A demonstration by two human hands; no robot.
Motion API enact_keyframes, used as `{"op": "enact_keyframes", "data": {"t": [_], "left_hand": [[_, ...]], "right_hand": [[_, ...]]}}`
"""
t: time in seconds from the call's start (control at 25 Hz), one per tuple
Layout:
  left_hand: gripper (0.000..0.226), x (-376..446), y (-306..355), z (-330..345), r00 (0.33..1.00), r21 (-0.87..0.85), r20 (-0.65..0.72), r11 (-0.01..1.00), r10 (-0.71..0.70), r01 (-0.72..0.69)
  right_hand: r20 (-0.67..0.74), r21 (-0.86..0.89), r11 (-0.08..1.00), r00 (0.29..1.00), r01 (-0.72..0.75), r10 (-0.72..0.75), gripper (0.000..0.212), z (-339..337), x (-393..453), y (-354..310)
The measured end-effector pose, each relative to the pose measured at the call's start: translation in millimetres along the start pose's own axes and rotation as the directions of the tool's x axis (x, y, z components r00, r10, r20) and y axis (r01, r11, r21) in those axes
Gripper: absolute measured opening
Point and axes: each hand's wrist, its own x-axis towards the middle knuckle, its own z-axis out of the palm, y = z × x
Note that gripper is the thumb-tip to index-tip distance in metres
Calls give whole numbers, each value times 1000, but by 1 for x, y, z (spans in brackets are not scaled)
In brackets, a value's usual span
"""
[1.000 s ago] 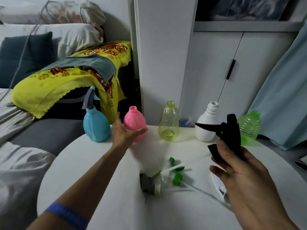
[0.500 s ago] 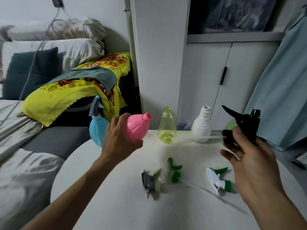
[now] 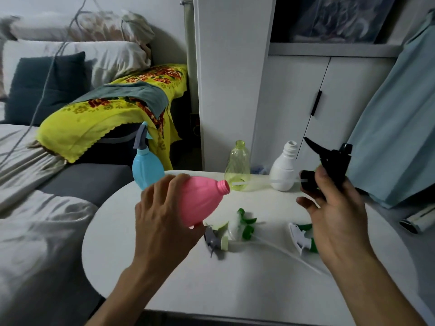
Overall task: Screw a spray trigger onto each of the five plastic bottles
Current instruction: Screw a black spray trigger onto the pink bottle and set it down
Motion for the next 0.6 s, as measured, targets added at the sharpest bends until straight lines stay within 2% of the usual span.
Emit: {"op": "enact_keyframes", "data": {"t": [0.12,0.32,0.6], "left_hand": [[93,0,-1,3,1000,7,15,1000,24,-24],[98,2,5,8,994,23,29,994,105,-106],[98,-1,11,7,985,71,102,987,136,-144]], "right_hand": [[74,-43,999,997,28,-25,15,4,-3,9],[277,-168,981,960,100,-51,39,14,-13,27],[481,-320,917,875,238,-59,21,15,-23,39]]}}
